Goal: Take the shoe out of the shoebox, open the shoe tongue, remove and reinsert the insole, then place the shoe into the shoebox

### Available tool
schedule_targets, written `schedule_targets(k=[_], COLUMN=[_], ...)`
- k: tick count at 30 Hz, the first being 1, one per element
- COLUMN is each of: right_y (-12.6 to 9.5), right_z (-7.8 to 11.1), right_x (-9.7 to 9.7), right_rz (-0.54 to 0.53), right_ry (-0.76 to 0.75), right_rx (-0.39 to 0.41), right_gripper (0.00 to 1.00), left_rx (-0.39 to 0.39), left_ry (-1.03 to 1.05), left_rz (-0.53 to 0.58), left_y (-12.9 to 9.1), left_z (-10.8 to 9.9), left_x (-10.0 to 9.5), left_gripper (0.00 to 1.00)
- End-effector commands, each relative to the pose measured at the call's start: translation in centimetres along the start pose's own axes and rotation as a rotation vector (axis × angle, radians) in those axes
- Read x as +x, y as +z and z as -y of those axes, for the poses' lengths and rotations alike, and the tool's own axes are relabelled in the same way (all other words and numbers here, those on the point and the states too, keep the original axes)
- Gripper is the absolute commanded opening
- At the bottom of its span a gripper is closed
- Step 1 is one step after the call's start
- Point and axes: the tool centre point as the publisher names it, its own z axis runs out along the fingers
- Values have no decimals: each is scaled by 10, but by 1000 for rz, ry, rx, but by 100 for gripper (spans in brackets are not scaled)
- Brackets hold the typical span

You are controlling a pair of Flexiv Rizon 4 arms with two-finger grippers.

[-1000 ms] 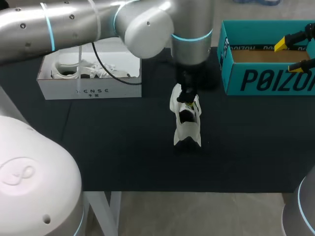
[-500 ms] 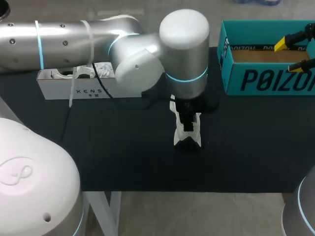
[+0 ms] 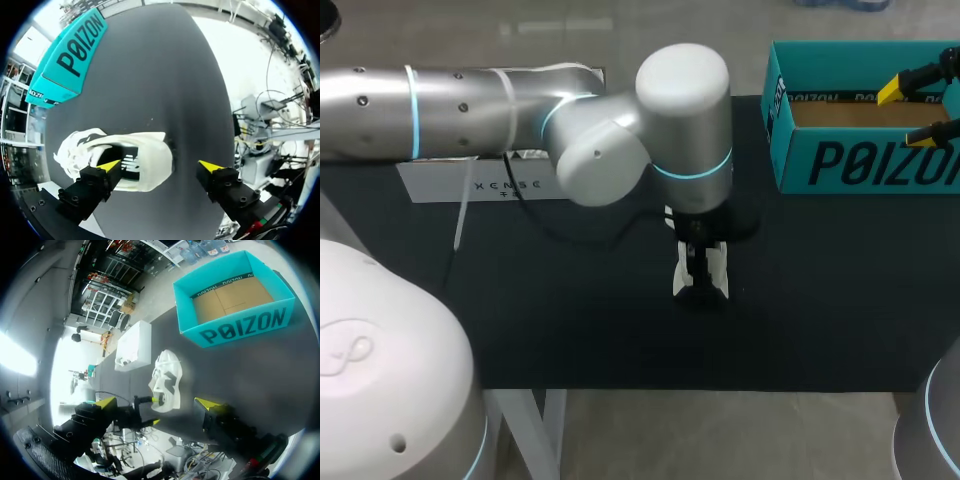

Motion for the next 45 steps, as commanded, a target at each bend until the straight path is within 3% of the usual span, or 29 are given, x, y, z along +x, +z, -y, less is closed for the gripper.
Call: schedule_targets(k=[1, 5, 16, 17, 18, 19, 20, 21, 26, 33, 35, 42, 45], right_y=[0, 0, 0, 0, 0, 0, 0, 0, 0, 0, 0, 0, 0], right_z=[1, 1, 1, 1, 1, 1, 1, 1, 1, 1, 1, 1, 1], right_x=[0, 0, 0, 0, 0, 0, 0, 0, 0, 0, 0, 0, 0], right_rz=[3, 3, 3, 3, 3, 3, 3, 3, 3, 3, 3, 3, 3], right_ry=[2, 2, 2, 2, 2, 2, 2, 2, 2, 2, 2, 2, 2], right_rx=[-1, -1, -1, -1, -1, -1, -1, -1, -1, -1, -1, -1, -1], right_gripper=[100, 100, 100, 100, 100, 100, 100, 100, 100, 100, 100, 100, 100], left_rx=[7, -10, -22, -30, -31, -32, -34, -28, -12, 30, 26, -60, -60], left_ry=[11, 2, -12, -14, -17, -21, -25, -19, 35, 217, 351, 504, 504], left_rz=[-70, -110, -148, -153, -161, -165, -166, -168, -145, -129, -164, -173, -173], left_y=[22, 35, 59, 61, 63, 64, 65, 65, 46, -2, -15, -67, -67], left_z=[2, 0, 2, 1, 1, -1, -1, -2, 5, 15, 16, -2, -2], left_x=[-6, -5, -1, 0, 1, 2, 3, 4, 12, 8, 3, -14, -14], left_gripper=[100, 81, 73, 66, 49, 39, 4, 0, 0, 0, 0, 0, 0])
